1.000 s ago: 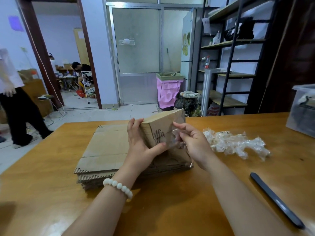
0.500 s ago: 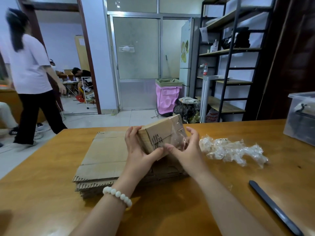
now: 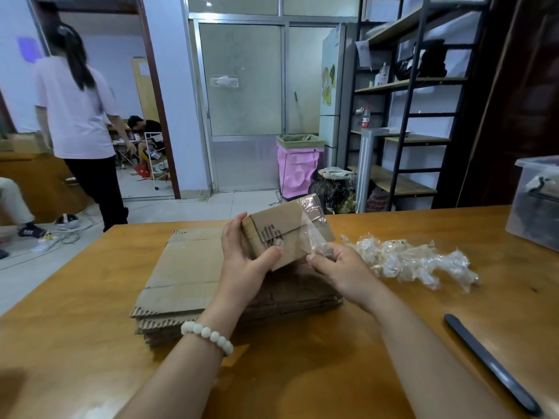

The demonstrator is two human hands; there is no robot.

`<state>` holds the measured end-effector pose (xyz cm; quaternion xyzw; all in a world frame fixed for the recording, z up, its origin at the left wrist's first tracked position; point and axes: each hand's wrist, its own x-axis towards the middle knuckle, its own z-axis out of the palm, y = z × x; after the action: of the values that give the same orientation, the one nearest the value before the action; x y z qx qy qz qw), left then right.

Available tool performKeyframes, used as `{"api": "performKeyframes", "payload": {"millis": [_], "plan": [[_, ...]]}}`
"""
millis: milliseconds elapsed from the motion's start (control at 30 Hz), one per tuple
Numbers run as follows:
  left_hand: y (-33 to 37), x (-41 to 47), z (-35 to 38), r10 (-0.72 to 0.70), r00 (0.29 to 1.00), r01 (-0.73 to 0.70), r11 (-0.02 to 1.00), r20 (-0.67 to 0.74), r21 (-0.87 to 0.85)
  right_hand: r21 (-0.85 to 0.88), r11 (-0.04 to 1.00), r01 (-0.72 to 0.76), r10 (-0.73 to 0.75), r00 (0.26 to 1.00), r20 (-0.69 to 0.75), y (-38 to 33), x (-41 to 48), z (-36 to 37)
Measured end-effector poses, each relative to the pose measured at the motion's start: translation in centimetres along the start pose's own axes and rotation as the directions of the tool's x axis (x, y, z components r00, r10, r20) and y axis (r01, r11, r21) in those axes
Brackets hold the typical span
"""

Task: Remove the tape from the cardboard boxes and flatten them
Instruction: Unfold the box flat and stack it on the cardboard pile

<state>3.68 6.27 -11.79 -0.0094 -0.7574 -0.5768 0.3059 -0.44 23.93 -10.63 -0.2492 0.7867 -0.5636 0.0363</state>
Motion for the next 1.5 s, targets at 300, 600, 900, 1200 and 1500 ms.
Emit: {"api": "performKeyframes", "payload": {"millis": [300, 600, 900, 1200, 1500], "plan": [[-0.4, 0.7, -1.4, -0.101, 0.990, 0.113, 0.985, 0.100, -0.127, 0.152, 0.988, 0.016, -0.008, 0.998, -0.056, -1.3, -1.1, -1.7], [0.0, -0.5, -0.4, 0.096, 0.994, -0.100, 0.991, 0.050, 0.089, 0.389, 0.909, 0.149, -0.087, 0.981, -0.172, -1.6, -1.5, -2.2], [-0.5, -1.3, 0.4, 0.266, 0.961, -0.277, 0.921, 0.076, 0.274, 0.059, 0.978, 0.202, -0.173, 0.933, -0.316, -0.5, -0.5, -1.0], [-0.8, -1.3, 0.6, 0.325, 0.939, -0.345, 0.897, 0.115, 0.277, -0.063, 0.995, 0.080, -0.097, 0.933, -0.345, 0.6, 0.4, -0.3], [-0.4, -0.3, -1.0, 0.258, 0.948, -0.285, 0.948, 0.185, 0.142, 0.389, 0.919, 0.057, 0.070, 0.950, -0.304, 1.1, 0.7, -1.9]]}}
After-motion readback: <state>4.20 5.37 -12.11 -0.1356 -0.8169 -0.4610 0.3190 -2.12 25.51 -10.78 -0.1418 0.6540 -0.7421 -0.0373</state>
